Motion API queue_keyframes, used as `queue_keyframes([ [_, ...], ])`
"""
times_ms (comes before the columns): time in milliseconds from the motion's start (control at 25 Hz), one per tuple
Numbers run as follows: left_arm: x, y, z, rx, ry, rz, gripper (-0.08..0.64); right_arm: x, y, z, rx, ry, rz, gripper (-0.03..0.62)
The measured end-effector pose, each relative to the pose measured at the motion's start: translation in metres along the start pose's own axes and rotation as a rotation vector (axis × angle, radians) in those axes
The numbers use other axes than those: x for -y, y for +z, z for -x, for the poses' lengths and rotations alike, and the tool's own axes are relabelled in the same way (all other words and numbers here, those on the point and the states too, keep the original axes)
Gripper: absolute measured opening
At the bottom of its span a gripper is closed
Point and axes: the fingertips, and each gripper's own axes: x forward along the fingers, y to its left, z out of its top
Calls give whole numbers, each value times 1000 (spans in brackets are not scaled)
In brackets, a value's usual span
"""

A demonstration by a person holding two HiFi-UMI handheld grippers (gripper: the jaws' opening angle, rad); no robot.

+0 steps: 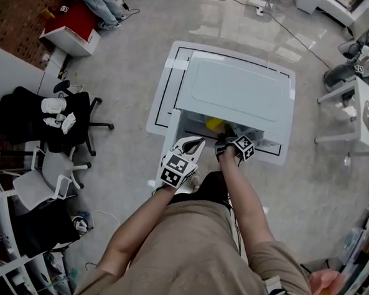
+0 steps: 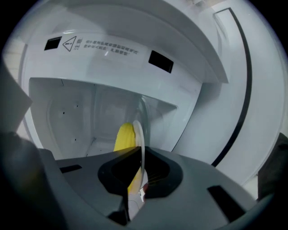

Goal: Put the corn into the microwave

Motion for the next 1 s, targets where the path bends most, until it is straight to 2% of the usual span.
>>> queue_keyframes([
  [160, 5, -1, -1, 3, -7, 2, 5, 2, 4, -1, 57, -85, 10, 21],
  [320, 10, -4, -3, 3, -15, 2, 5, 1, 3, -3, 18, -126, 96, 24],
  [520, 15, 1, 2, 23, -29, 6, 5, -12, -3, 2, -40, -48, 171, 146],
  [680, 18, 3, 3, 35, -35, 5, 5, -15, -6, 15, -51, 16, 291, 187],
  [760, 21, 3, 3, 35, -38, 3, 5, -11, -7, 25, -51, 11, 410, 204],
  [800, 22, 3, 3, 35, -40, 2, 5, -6, -7, 30, -50, -9, 499, 219],
  [880, 25, 3, 3, 35, -46, -3, 5, 4, -9, 35, -56, -65, 722, 265],
  [1000, 29, 3, 4, 33, -55, -14, 5, 9, -21, 38, -97, -120, 1074, 291],
])
